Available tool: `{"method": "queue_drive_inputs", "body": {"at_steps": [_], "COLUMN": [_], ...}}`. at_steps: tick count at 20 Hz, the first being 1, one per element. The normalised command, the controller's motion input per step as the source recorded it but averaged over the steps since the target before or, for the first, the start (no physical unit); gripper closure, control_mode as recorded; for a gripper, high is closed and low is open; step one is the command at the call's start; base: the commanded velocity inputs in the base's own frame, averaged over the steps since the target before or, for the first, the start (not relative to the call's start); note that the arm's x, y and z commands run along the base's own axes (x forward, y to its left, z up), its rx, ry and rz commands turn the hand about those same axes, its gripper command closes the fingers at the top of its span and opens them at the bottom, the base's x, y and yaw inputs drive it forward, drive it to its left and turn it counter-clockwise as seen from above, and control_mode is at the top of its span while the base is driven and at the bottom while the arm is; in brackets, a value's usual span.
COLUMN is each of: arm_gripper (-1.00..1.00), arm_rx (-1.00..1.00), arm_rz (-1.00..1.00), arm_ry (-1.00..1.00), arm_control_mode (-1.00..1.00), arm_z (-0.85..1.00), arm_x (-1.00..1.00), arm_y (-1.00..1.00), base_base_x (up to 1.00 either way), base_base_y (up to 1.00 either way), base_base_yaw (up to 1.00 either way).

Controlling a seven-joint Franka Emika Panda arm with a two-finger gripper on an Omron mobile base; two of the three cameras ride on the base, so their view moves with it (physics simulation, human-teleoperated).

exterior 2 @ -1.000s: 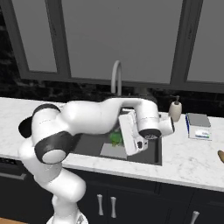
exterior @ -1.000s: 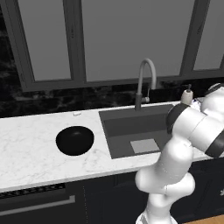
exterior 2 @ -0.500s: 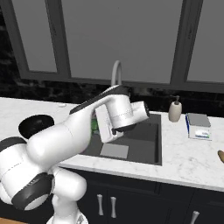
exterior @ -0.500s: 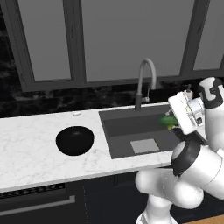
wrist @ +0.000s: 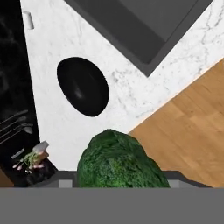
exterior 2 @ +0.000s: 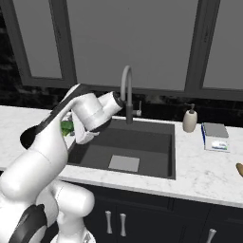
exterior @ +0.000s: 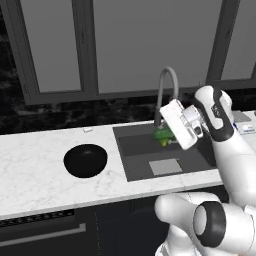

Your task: Pick the broccoli from the sink and place it in the bowl. Then pick the bowl and place it in the microwave. Then close the microwave door and press the start button.

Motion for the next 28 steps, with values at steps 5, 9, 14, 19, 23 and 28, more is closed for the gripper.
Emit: {"method": "queue_drive_inputs", "body": {"at_steps": [5,9,14,19,23,28], "arm_gripper": [1.00,1.00,1.00,1.00,1.00,1.00], "arm_rx": [-0.33,-0.17,-0.14,-0.23,-0.28,-0.15], "arm_rz": [0.00,0.00,0.00,-0.01,-0.08,-0.01], "arm_ry": [0.27,0.26,0.11,0.08,0.00,0.00], "arm_control_mode": [-1.00,-1.00,-1.00,-1.00,-1.00,-1.00], "arm_z": [0.00,-0.02,-0.26,-0.36,-0.46,-0.39], "arm_x": [0.32,0.39,0.57,0.52,0.50,0.48], "arm_y": [1.00,0.96,0.76,0.74,0.70,0.12], "base_base_x": [0.00,0.00,0.00,0.00,0.00,0.00], "base_base_y": [0.00,0.00,0.00,0.00,0.00,0.00], "base_base_yaw": [0.00,0.00,0.00,0.00,0.00,0.00]}}
